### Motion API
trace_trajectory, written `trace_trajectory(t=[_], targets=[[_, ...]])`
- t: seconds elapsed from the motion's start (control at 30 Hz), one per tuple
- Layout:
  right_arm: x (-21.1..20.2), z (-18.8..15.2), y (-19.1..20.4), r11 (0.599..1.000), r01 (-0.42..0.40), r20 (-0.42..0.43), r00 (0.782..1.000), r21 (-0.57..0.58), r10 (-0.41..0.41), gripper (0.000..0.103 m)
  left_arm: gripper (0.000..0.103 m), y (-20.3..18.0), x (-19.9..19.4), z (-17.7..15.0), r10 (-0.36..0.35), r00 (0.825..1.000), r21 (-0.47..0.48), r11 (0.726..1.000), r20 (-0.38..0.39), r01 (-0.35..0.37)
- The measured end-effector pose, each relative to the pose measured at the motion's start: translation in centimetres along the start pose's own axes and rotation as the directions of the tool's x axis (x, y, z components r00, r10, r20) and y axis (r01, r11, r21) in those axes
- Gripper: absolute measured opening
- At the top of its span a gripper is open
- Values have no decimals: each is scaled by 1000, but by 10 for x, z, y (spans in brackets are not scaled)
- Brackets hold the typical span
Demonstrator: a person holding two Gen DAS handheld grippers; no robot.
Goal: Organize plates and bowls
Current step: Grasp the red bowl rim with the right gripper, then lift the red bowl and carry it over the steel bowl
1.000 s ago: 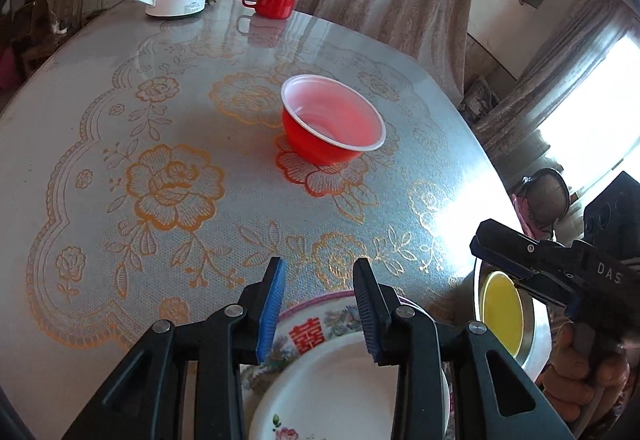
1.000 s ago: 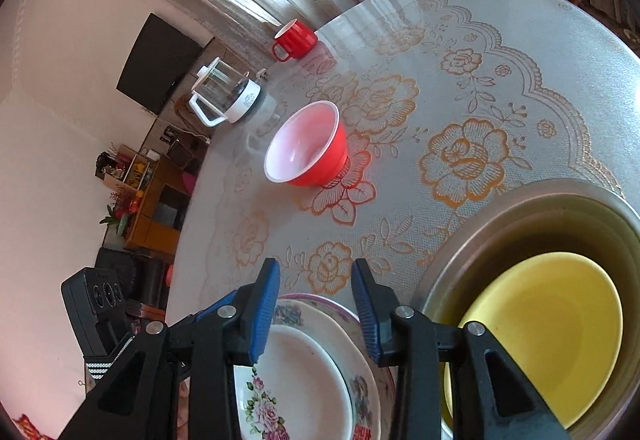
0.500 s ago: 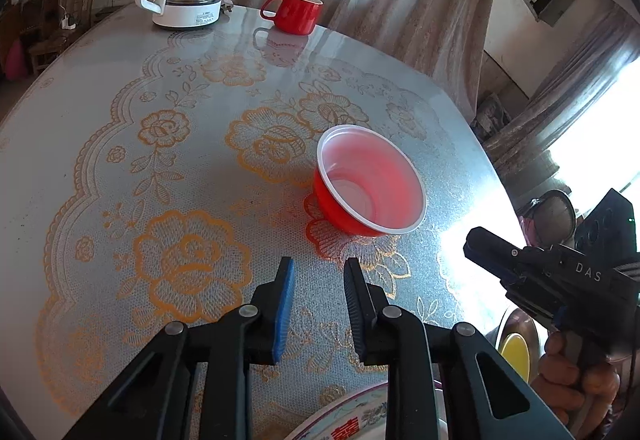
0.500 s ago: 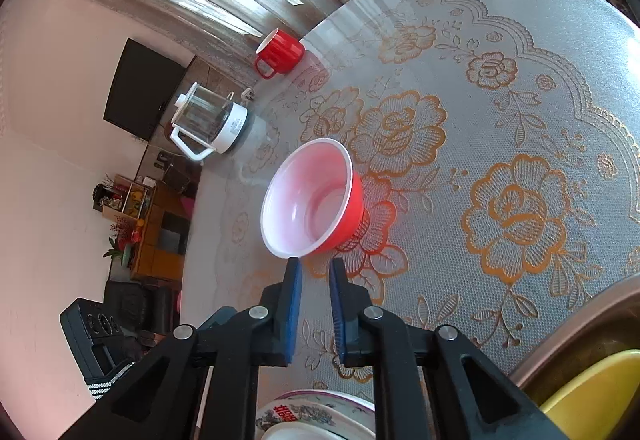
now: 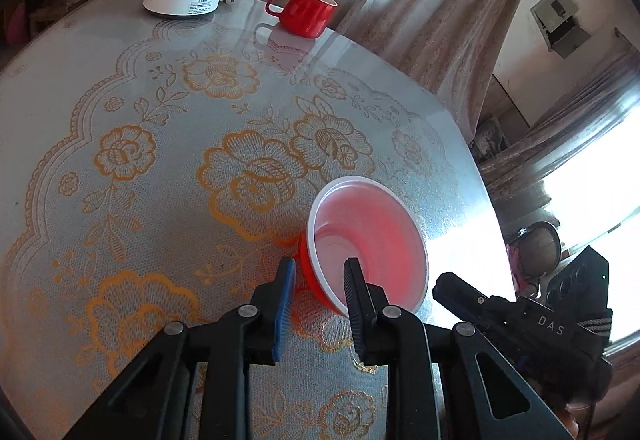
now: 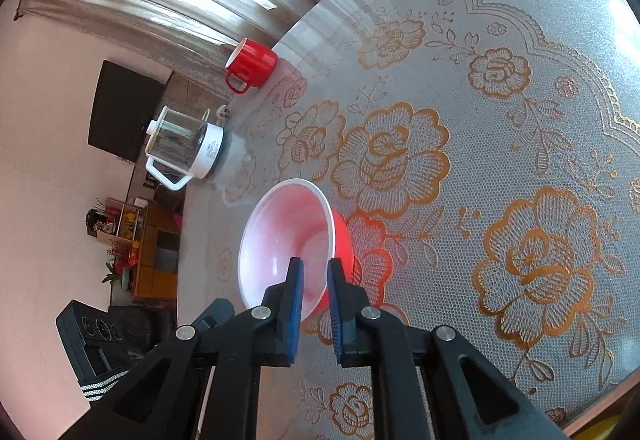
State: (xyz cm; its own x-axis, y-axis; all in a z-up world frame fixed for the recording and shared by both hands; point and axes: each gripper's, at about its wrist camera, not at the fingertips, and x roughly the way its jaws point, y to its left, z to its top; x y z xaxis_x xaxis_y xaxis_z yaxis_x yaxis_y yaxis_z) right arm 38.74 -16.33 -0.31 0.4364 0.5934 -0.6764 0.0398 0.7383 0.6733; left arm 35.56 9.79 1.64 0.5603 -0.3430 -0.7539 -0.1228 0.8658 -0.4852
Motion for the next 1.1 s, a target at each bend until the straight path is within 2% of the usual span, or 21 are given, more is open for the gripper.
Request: trace_trajectory(t=[0.07, 0.33, 0.4, 0.43, 0.57, 0.87, 1.03, 1.07, 1.1], targets=[[4, 1, -3, 1000, -2, -4, 1000, 6, 2, 11, 17, -4, 5, 3, 5, 1000, 19, 1000, 1, -5], [15, 2, -5, 1000, 1, -7, 1000, 5, -1, 11, 16, -1, 25, 8, 32, 999, 9, 999, -16, -32], [20, 2, -4, 1000, 11, -16, 1000, 6, -11, 9, 8, -1, 26, 6, 27, 1000, 13, 1000, -15, -27], [20, 1, -3, 1000, 3, -16, 1000, 1, -3, 7, 7, -2, 24, 4, 22, 1000, 23, 1000, -12, -21], [8, -4, 6, 999, 8, 3, 1000, -34, -8, 7, 7, -7, 14, -8, 38, 999, 40, 998, -23, -37], [-20, -28, 7, 998, 42, -15, 999, -44, -42, 7, 7, -8, -6, -37, 3, 994, 44, 999, -112, 2], [-41, -47, 1, 997, 50, -36, 998, -58, -52, 7, 7, -20, -19, -53, -21, 991, 110, 993, -130, 35], [-45, -50, -1, 997, 44, -35, 998, -57, -46, 7, 9, -24, -20, -56, -16, 993, 140, 990, -119, 33], [-49, -53, -3, 998, 43, -33, 998, -52, -45, 9, 14, -28, -20, -58, -4, 994, 167, 986, -113, 23]])
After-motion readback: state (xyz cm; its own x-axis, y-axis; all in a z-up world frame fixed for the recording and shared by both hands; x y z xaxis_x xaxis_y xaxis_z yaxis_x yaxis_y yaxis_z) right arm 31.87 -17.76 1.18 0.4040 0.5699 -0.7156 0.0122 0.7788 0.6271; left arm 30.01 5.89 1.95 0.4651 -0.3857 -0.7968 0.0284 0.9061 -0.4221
